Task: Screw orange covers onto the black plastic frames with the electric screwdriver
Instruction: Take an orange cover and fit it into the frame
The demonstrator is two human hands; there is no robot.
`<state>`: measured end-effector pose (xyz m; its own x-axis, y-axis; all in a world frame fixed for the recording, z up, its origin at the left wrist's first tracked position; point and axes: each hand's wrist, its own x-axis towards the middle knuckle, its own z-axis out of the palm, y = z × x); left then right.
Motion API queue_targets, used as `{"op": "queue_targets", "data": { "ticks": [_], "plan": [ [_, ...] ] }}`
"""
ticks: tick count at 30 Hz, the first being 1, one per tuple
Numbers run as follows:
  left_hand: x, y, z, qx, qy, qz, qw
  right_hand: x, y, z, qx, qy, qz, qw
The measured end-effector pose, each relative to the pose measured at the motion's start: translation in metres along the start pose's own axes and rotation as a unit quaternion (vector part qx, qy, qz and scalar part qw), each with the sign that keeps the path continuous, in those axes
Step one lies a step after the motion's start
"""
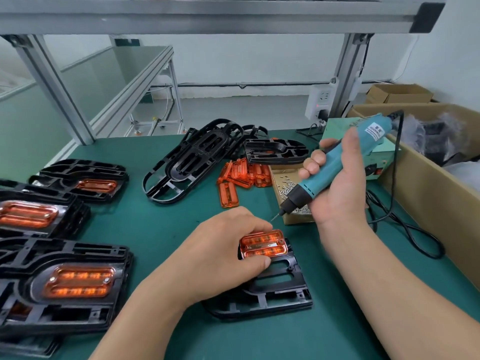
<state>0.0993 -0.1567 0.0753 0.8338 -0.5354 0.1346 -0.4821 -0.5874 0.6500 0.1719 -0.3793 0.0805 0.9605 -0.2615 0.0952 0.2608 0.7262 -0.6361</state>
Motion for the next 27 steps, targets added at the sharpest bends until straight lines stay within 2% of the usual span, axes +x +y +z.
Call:
{"op": "queue_targets", "data": {
  "ticks": [10, 19, 27],
  "plan": [
    [0.002, 0.003, 0.004, 0.006, -0.028, 0.015, 0.999, -0.003, -0.003, -0.016, -0.01, -0.019, -0.004, 1.0],
    [0.001, 0.005, 0.013, 0.113, -0.039, 0.058, 0.991, -0.002, -0.003, -0.019, -0.011, -0.017, 0.003, 1.0],
    [0.002, 0.001, 0.018, 0.101, -0.072, 0.017, 0.992, -0.003, -0.004, -0.017, -0.015, -0.024, 0.003, 1.0]
  ]
}}
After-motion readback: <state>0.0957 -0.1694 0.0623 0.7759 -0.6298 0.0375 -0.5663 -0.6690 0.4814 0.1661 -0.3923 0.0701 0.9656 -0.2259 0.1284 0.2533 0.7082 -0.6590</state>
